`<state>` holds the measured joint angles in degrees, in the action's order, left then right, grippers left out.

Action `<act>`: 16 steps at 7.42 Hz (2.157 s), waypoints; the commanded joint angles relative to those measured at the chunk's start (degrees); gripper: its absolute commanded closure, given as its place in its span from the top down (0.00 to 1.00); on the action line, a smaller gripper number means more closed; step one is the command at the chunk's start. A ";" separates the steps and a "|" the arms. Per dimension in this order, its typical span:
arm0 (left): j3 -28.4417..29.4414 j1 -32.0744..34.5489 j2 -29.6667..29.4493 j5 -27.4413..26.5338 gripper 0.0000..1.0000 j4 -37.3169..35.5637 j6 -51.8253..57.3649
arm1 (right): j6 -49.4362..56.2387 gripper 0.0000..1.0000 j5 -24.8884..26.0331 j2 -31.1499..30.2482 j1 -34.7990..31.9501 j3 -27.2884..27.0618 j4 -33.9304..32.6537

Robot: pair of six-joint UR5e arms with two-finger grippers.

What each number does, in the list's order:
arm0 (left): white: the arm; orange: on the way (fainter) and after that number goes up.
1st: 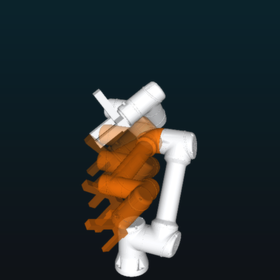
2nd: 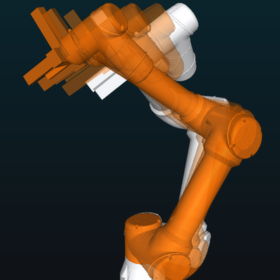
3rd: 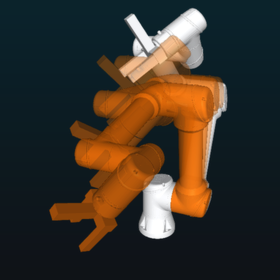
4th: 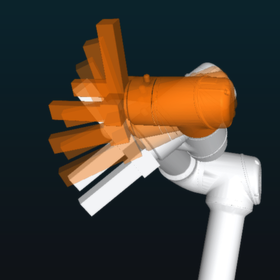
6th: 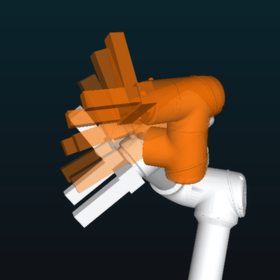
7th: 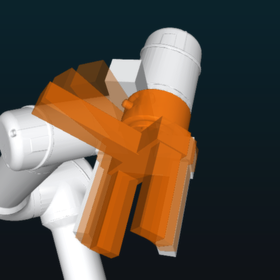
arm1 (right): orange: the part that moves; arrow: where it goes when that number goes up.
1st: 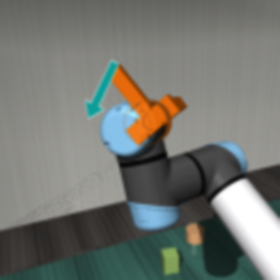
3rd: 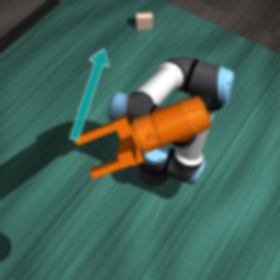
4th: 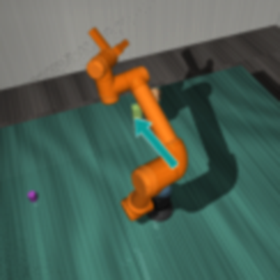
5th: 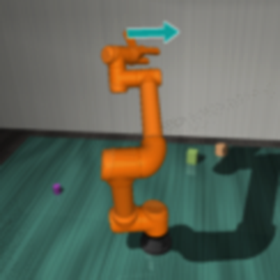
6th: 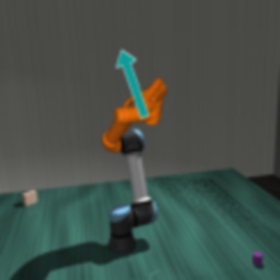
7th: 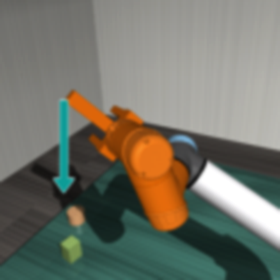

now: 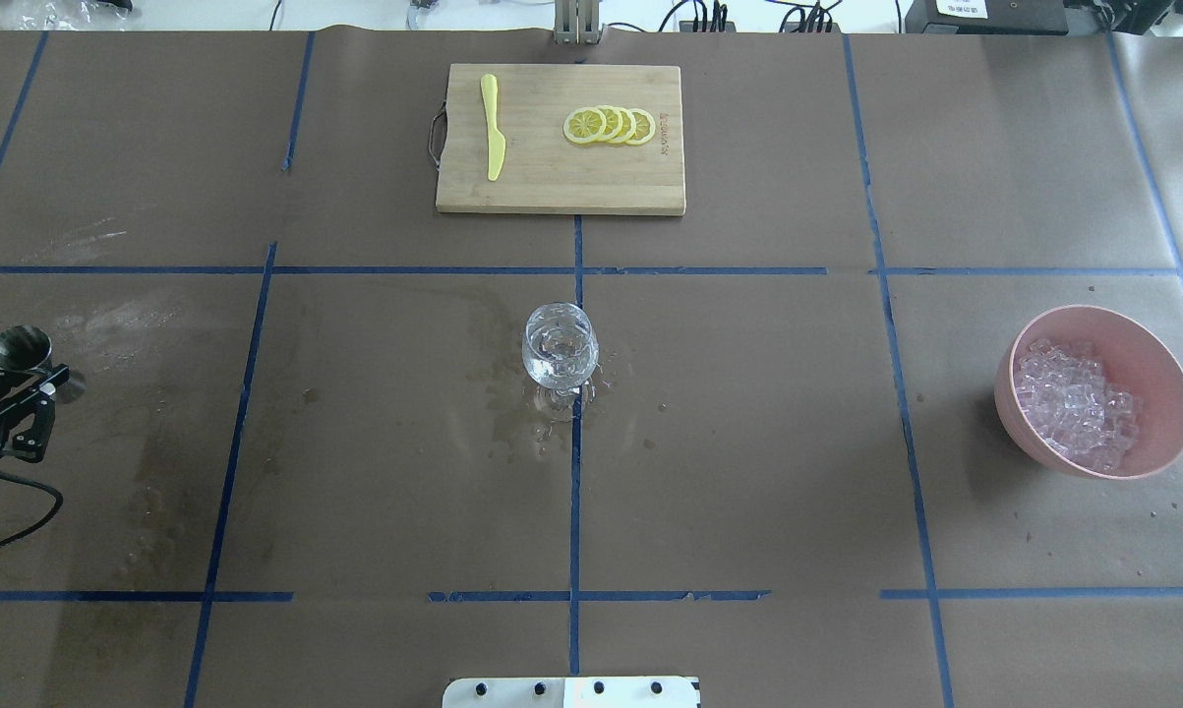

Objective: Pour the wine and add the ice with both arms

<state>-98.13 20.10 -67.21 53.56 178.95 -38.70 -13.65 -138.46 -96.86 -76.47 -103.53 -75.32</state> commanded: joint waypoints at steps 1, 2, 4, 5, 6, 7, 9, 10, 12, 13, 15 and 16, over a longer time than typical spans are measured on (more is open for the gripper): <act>3.46 -3.11 -0.63 -6.93 0.00 -0.09 -12.78 | 0.02 1.00 -0.06 0.01 0.00 -0.01 0.09; 4.43 -5.40 -2.64 -11.33 0.00 -0.18 -15.41 | -0.06 1.00 -0.06 0.01 0.00 -0.09 0.00; 5.57 -6.56 -5.56 -12.25 0.00 0.35 -20.50 | -0.07 1.00 -0.15 0.01 0.00 -0.18 0.09; 6.02 -7.26 -5.73 -12.34 0.00 -0.26 -20.62 | -0.07 1.00 -0.15 0.01 0.00 -0.18 0.00; 6.37 -8.14 -5.91 -12.17 0.00 -0.44 -20.53 | -0.15 1.00 -0.15 -0.08 0.00 -0.18 0.00; 6.89 -9.45 -6.17 -12.34 0.00 -0.53 -20.62 | -0.15 1.00 -0.15 0.01 0.00 -0.09 0.09; 6.90 -9.64 -7.14 -12.34 0.00 -0.53 -19.92 | -0.15 1.00 -0.23 -0.08 0.09 -0.18 0.00; 6.72 -9.73 -7.32 -12.34 0.00 -0.53 -19.83 | -0.15 1.00 -0.24 0.01 0.09 -0.09 0.00; 6.90 -10.08 -8.19 -12.25 0.00 -0.62 -19.92 | -0.24 1.00 -0.24 -0.08 0.18 -0.09 0.00; 7.16 -10.52 -9.07 -12.25 0.00 -0.62 -19.92 | -0.24 1.00 -0.24 -0.08 0.35 -0.09 0.00; 7.34 -10.61 -9.25 -12.25 0.06 -0.62 -19.92 | -0.15 1.00 -0.24 -0.08 0.35 -0.09 0.00; 7.34 -10.69 -9.25 -12.25 0.11 -0.62 -19.92 | -0.24 1.00 -0.24 -0.08 0.35 -0.01 0.00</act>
<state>-90.84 9.52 -76.40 41.31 178.33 -58.62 -13.82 -138.69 -96.94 -76.13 -103.60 -75.32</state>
